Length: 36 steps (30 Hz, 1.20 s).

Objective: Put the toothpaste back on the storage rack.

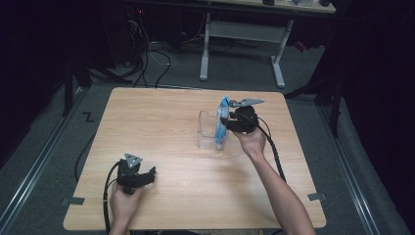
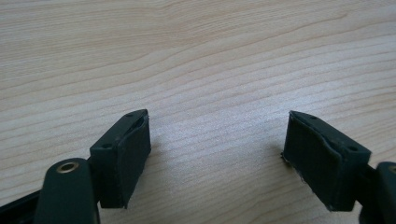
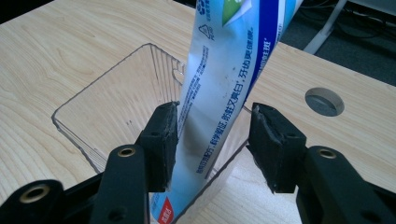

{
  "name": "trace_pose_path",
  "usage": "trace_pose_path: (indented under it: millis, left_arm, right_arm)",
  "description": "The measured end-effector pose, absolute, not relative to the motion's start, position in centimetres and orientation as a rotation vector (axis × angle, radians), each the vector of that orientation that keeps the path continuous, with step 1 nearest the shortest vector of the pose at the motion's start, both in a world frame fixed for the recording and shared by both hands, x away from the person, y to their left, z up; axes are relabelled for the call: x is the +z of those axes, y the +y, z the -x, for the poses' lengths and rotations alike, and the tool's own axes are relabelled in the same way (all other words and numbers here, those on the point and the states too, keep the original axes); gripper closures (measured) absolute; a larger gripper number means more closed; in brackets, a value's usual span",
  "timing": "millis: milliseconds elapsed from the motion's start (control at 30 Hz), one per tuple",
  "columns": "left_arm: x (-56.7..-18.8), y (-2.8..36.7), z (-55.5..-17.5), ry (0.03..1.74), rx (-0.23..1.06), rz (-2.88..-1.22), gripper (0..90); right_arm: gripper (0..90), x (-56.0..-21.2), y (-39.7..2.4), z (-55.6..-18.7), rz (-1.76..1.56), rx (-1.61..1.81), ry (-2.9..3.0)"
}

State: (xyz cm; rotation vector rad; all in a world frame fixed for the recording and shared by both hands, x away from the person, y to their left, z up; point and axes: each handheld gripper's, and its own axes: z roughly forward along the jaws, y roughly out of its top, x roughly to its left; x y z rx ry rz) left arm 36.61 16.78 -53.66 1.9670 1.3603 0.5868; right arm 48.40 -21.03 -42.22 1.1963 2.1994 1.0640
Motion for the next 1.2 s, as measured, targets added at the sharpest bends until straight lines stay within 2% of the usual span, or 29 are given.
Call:
trace_pose_path:
  millis: [800, 1200]
  left_arm:
    - [-53.7, 16.8, -36.6, 1.361, 0.587, -1.964, 23.2]
    - [-53.7, 16.8, -36.6, 1.361, 0.587, -1.965, 23.2]
  right_arm:
    - [50.6, -42.5, -22.4, -47.2, -1.200, 1.066, 2.180]
    - [49.6, -43.7, -23.0, -46.8, -1.234, 1.077, 2.185]
